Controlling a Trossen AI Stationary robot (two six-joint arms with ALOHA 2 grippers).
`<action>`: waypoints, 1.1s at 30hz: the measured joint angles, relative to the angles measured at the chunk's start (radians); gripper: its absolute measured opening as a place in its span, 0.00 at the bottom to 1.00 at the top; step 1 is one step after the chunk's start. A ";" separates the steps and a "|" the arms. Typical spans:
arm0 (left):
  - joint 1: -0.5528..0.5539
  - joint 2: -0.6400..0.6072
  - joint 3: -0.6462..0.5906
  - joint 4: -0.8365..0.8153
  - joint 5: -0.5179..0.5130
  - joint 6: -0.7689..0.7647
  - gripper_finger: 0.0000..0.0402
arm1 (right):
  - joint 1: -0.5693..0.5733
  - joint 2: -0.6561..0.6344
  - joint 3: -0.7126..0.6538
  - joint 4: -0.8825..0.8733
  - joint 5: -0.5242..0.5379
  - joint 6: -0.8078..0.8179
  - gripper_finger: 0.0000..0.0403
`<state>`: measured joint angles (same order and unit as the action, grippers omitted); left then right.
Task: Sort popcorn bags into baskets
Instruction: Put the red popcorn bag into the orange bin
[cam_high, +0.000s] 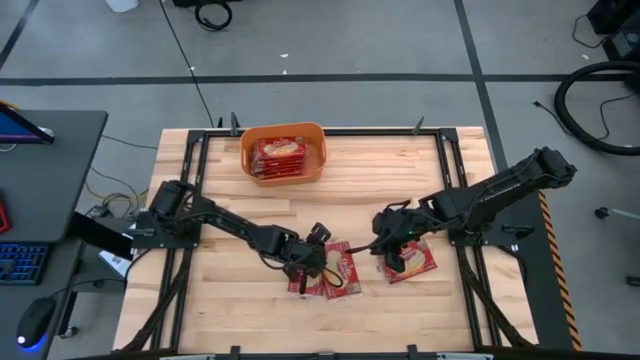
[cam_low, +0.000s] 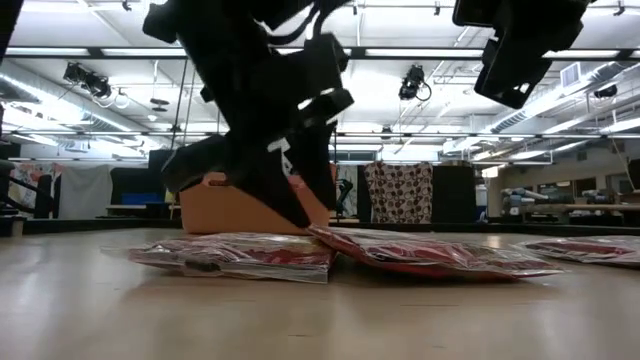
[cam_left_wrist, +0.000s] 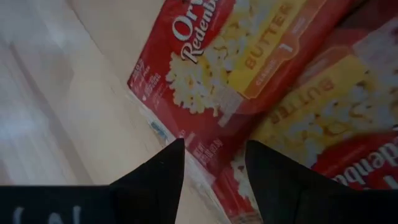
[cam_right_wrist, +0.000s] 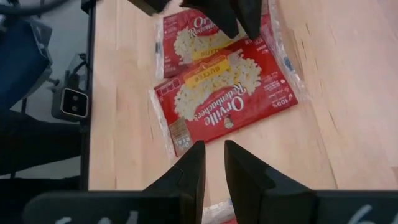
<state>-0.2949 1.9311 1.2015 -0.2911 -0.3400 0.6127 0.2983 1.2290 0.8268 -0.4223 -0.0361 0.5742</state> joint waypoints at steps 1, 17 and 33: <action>0.001 0.002 0.000 -0.005 0.008 0.002 0.43 | 0.003 0.002 0.000 0.006 0.007 0.005 0.16; 0.016 0.052 0.002 0.019 0.088 -0.001 0.19 | 0.023 0.012 0.000 0.061 0.045 0.008 0.16; 0.104 -0.024 0.072 -0.249 0.166 -0.469 0.01 | 0.023 0.052 0.000 0.114 0.303 -0.181 0.18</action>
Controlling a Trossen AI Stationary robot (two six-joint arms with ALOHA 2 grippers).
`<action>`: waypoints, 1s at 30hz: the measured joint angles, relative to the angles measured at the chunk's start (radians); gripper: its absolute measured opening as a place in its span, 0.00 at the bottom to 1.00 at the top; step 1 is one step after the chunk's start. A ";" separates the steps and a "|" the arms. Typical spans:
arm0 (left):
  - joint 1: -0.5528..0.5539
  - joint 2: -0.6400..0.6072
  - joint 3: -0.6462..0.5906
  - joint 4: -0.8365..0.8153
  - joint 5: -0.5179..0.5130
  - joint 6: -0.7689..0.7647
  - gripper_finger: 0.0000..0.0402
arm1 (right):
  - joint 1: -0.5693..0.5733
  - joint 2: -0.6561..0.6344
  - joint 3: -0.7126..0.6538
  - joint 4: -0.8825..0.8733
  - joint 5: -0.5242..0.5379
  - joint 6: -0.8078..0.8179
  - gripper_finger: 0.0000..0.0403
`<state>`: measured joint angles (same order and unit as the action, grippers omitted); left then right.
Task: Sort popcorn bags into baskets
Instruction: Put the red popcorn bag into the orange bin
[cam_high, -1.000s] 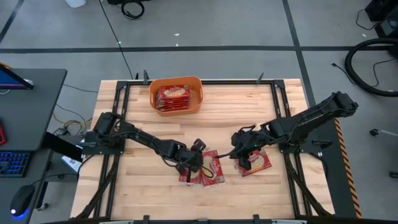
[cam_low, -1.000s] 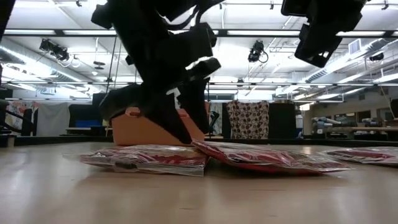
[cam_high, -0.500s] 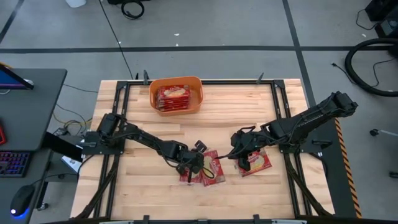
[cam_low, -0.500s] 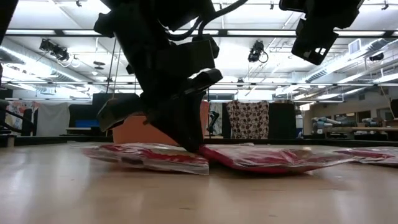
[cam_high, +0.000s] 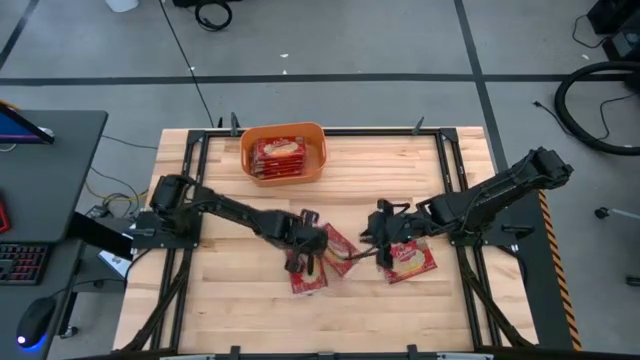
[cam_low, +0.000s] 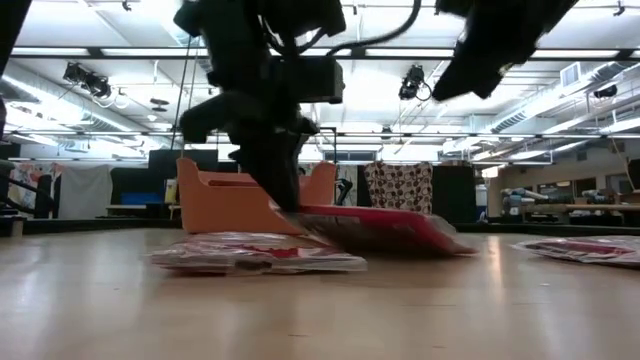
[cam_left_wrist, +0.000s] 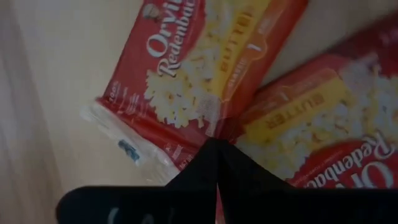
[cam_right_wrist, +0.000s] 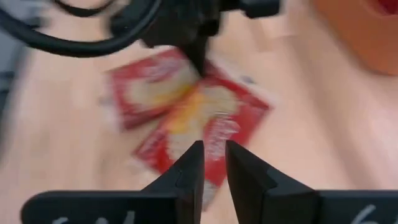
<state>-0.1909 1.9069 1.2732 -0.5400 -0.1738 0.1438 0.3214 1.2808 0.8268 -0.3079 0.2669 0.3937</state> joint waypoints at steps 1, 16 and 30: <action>0.013 -0.003 0.005 -0.017 0.020 -0.045 0.01 | -0.002 0.019 0.000 0.006 0.036 -0.008 0.19; 0.065 -0.004 0.063 -0.086 0.091 -0.266 0.00 | -0.026 0.299 0.000 0.272 -0.028 -0.080 0.51; 0.066 -0.005 0.063 -0.079 0.101 -0.378 0.00 | 0.001 0.454 0.000 0.319 0.042 -0.205 0.73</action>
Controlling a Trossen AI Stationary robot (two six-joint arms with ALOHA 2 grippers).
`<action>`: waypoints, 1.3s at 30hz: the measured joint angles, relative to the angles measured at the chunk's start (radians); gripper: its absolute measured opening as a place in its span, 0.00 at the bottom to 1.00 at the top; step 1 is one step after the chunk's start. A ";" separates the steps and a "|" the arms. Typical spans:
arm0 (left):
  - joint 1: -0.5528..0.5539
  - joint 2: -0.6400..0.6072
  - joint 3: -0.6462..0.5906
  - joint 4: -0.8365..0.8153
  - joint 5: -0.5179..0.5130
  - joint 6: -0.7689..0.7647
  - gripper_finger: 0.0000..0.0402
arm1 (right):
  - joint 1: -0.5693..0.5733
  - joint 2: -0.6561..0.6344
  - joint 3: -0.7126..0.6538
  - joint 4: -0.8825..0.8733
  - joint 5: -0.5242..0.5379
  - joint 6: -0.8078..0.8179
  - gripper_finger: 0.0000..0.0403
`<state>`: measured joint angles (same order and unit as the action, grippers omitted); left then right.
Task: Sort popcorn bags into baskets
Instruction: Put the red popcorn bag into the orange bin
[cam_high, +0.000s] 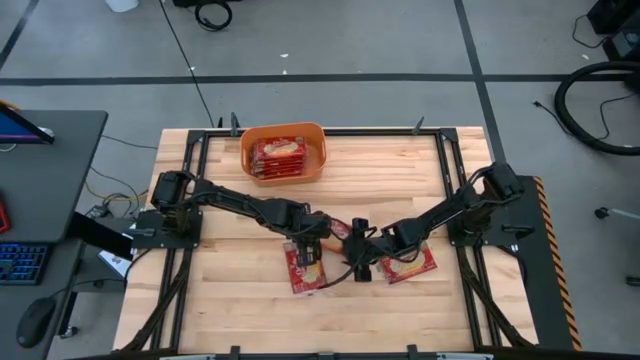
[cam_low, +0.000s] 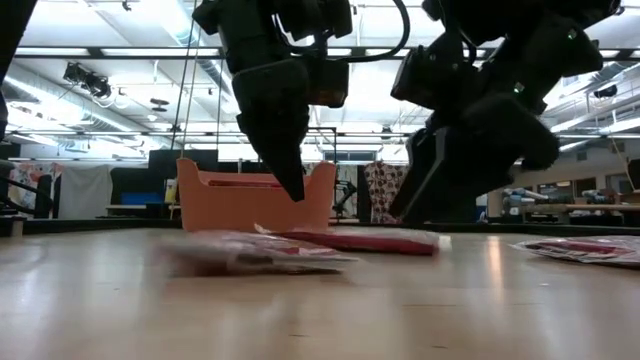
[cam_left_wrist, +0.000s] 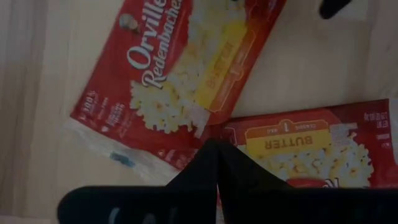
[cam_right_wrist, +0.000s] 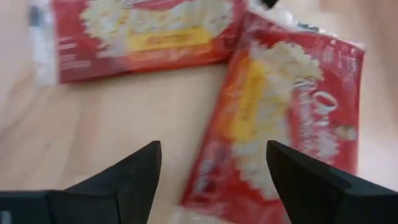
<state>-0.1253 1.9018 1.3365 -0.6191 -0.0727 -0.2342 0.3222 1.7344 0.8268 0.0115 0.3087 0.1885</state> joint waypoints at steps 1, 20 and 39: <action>0.000 0.000 0.000 0.000 0.002 -0.006 0.00 | 0.000 0.000 0.000 0.003 0.024 -0.012 0.72; -0.048 0.027 -0.001 0.091 -0.141 0.227 0.33 | -0.002 -0.002 0.000 -0.031 0.024 -0.132 0.54; -0.076 0.099 -0.002 0.194 -0.199 0.373 0.49 | -0.001 -0.213 0.000 -0.305 0.173 -0.031 0.54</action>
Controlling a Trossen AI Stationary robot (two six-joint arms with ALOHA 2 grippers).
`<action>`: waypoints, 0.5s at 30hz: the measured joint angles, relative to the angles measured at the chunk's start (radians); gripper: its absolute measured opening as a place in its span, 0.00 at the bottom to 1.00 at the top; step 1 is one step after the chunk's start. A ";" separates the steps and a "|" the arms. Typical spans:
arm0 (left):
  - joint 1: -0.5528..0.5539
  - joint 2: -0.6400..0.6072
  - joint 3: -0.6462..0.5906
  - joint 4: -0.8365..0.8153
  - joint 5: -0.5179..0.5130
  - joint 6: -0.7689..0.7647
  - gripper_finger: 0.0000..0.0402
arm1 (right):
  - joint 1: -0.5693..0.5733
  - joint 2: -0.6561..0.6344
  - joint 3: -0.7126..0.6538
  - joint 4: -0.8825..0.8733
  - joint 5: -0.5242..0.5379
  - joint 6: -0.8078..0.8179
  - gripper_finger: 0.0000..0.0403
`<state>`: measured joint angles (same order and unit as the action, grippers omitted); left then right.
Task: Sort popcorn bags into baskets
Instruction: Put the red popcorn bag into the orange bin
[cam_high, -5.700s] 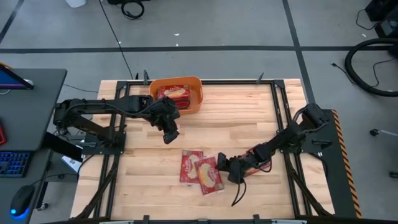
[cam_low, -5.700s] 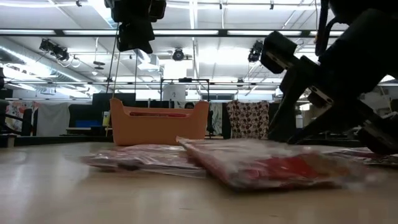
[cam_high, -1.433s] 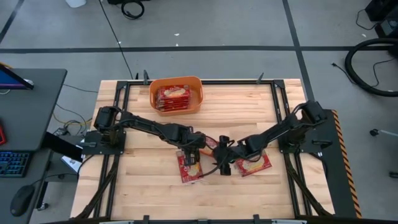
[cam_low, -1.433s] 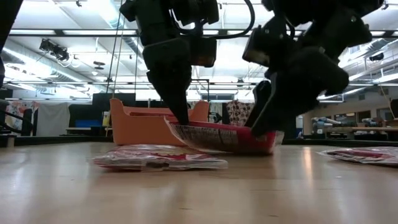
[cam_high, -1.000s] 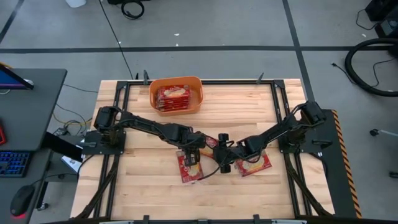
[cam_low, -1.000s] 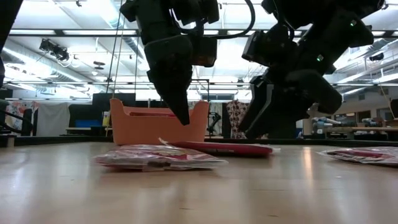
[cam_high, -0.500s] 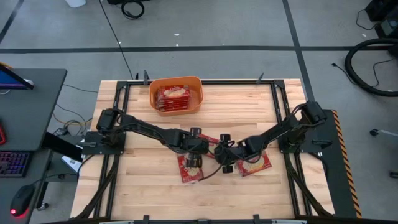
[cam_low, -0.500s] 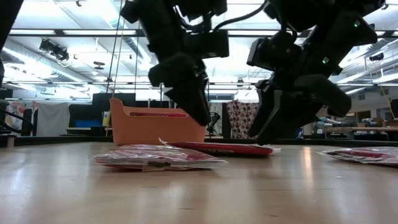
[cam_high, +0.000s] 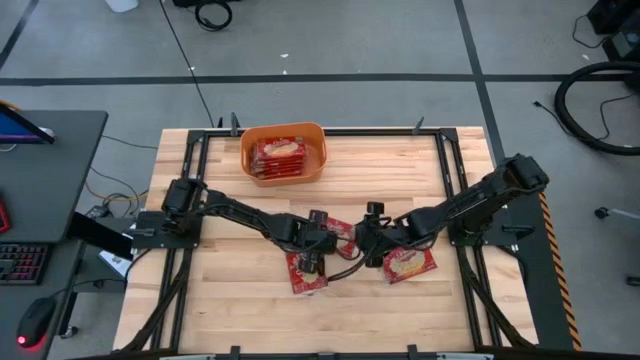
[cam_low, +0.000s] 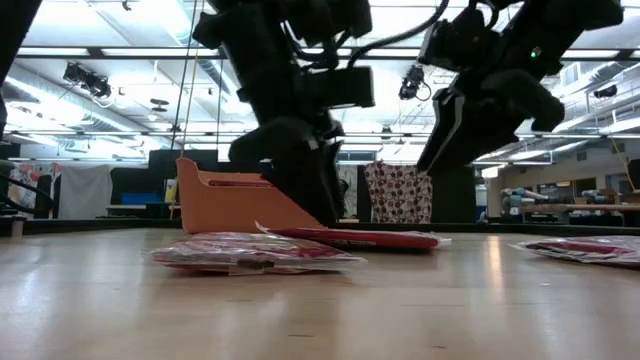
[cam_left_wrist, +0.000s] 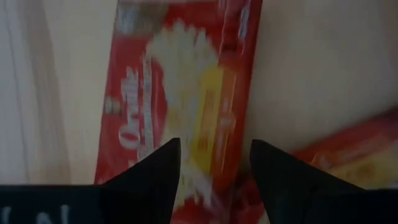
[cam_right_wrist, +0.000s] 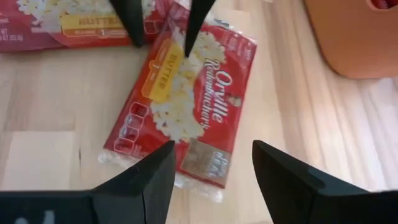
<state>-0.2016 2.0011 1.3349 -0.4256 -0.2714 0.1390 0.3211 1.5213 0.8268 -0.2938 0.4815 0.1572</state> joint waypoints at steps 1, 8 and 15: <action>-0.002 0.006 0.003 0.013 -0.008 0.006 0.49 | 0.000 -0.009 0.000 -0.003 0.002 -0.002 0.54; -0.006 0.052 0.000 0.006 -0.026 0.012 0.49 | 0.000 -0.033 0.000 -0.006 0.004 0.005 0.54; -0.018 0.056 0.001 0.004 -0.114 0.031 0.46 | 0.008 -0.033 0.000 -0.006 -0.007 0.008 0.54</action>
<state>-0.2192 2.0567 1.3361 -0.4213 -0.3851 0.1699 0.3295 1.4879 0.8268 -0.3001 0.4742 0.1650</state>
